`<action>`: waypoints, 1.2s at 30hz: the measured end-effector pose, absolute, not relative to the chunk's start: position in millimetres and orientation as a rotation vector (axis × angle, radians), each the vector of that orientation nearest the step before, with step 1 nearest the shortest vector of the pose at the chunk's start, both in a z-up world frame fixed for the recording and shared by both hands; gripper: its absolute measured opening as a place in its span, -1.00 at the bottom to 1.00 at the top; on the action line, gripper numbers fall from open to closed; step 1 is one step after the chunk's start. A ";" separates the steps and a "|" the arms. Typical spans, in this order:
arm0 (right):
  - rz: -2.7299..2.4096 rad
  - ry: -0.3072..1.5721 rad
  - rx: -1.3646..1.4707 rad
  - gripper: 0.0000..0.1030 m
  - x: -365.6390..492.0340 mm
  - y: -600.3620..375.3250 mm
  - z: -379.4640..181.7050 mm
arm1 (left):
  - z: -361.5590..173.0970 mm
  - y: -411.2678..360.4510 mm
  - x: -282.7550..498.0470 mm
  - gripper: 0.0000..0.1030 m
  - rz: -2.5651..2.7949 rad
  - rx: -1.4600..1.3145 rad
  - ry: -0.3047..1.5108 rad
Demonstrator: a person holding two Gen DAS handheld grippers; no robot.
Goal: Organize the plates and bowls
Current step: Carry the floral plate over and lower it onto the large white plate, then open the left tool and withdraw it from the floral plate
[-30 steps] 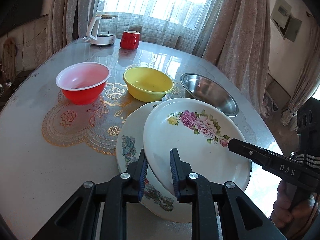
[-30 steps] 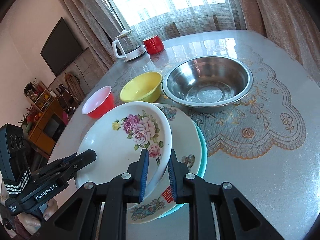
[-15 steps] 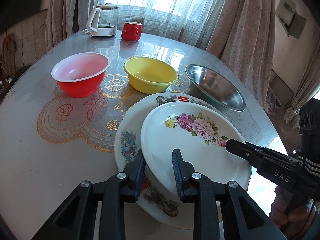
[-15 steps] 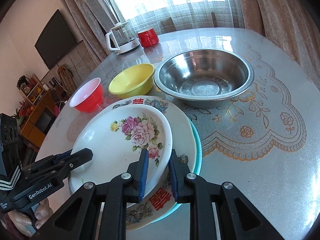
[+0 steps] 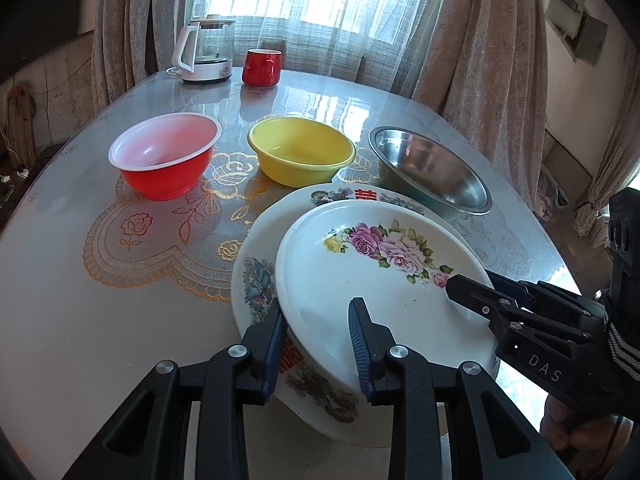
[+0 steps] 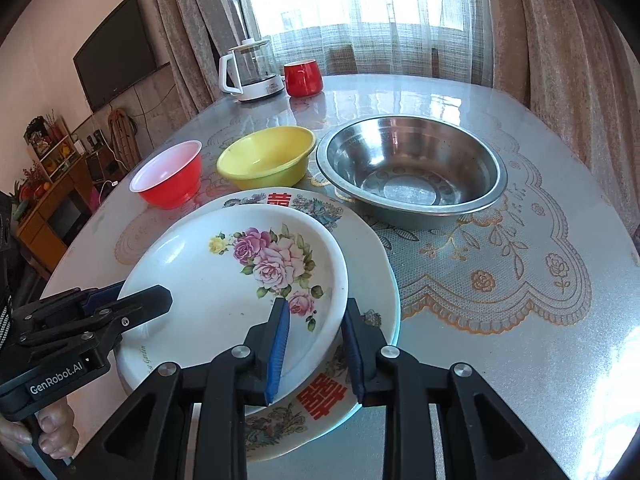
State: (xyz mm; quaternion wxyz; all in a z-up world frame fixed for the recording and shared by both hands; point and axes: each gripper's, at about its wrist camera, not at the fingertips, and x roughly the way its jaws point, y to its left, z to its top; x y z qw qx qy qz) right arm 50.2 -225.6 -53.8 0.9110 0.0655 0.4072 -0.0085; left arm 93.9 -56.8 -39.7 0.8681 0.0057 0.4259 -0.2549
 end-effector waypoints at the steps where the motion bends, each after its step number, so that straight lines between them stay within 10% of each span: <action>1: -0.025 0.836 0.112 -0.46 49.4 -223.6 -53.6 | -39.5 -57.9 93.0 -0.40 -0.529 0.022 0.890; 36: -0.064 0.796 -0.074 -0.29 36.6 -201.3 -57.4 | -34.8 -65.8 65.6 -0.11 -0.460 0.131 0.853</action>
